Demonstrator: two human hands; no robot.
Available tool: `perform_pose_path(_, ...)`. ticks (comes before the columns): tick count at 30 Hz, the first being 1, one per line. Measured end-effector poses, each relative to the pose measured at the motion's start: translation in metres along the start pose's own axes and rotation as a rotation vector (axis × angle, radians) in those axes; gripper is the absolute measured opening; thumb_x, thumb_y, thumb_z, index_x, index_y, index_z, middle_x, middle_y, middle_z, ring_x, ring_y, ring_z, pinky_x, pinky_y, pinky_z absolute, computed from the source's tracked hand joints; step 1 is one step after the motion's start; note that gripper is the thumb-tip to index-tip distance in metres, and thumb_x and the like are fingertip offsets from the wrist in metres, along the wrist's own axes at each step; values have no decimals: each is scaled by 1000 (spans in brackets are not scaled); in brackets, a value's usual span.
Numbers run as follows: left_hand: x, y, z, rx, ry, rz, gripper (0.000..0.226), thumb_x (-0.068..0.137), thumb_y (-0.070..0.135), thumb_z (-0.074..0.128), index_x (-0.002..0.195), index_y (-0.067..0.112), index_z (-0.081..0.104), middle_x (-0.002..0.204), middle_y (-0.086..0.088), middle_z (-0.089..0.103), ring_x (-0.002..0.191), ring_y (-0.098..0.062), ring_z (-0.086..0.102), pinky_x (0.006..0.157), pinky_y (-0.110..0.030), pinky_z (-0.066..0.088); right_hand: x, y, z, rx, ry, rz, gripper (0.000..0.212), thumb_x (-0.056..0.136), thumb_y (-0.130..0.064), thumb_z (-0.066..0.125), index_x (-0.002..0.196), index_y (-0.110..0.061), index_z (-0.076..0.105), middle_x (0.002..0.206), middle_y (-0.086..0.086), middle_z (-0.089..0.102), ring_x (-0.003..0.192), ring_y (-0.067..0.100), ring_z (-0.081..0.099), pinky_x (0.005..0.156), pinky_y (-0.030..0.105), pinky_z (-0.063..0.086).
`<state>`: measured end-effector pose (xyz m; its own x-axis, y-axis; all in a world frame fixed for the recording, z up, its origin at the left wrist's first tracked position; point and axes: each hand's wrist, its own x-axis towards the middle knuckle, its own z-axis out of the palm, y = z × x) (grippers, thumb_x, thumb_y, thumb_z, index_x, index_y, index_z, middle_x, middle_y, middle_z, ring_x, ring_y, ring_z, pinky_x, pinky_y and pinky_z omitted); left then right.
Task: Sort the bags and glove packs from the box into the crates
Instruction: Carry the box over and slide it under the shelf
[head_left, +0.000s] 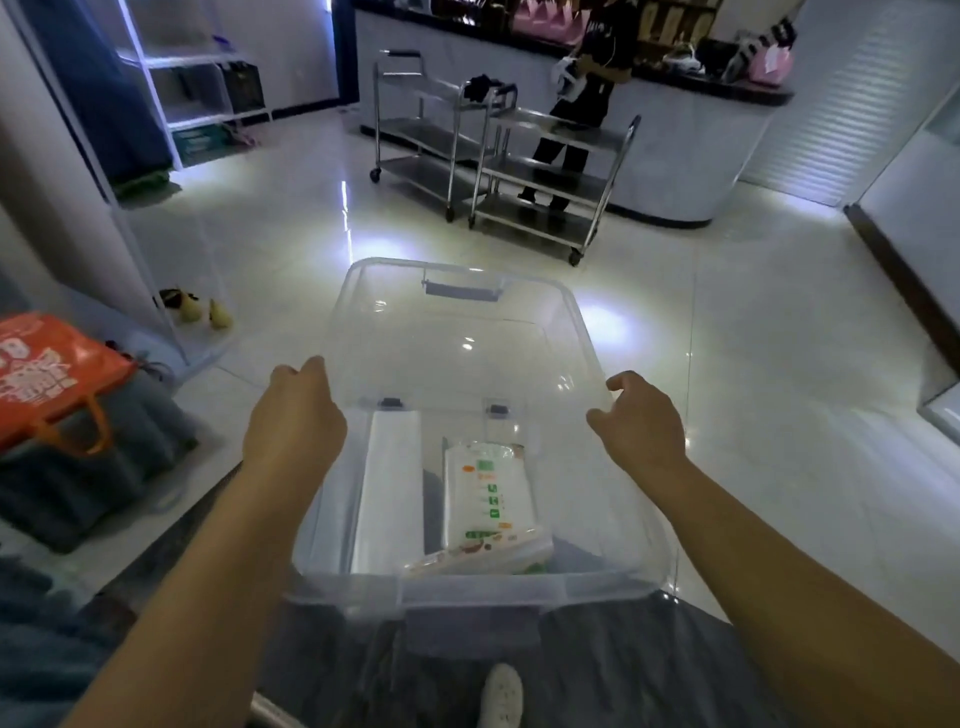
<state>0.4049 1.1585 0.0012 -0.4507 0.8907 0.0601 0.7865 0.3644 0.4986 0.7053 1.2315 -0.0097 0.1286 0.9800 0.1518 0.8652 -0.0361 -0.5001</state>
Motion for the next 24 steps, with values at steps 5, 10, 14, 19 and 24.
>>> perform_pose_path(5,93,2,57,60,-72,-67,37,90,-3,43,127,0,44,125,-26,47,107,-40,51,86,-40,42,97,6,72,-6,-91,10,42,76,-24,66,115,-12,56,101,9,68,86,26,62,66,25,37)
perform_pose_path(10,200,18,104,103,-84,-151,29,90,0,43,118,1,48,117,-22,51,102,-36,53,81,-36,42,216,-3,135,22,-183,-9,44,78,-23,66,119,-12,54,100,9,68,84,23,61,64,23,35)
perform_pose_path(14,277,32,120,106,-66,-231,28,88,-3,42,115,3,47,113,-20,52,92,-33,55,71,-31,42,312,-28,174,68,-255,-31,46,79,-23,66,122,-11,53,97,12,68,83,24,62,67,24,41)
perform_pose_path(19,370,27,132,98,-27,-323,34,89,2,44,123,3,43,116,-21,49,94,-35,56,68,-28,36,417,-77,226,141,-372,26,39,79,-22,66,115,-7,60,100,9,66,79,17,55,68,24,40)
perform_pose_path(24,480,3,150,76,-11,-406,35,88,3,44,123,5,44,113,-20,49,92,-34,55,70,-30,36,513,-129,298,154,-405,3,31,77,-19,67,106,-7,64,85,2,63,73,15,55,58,23,37)
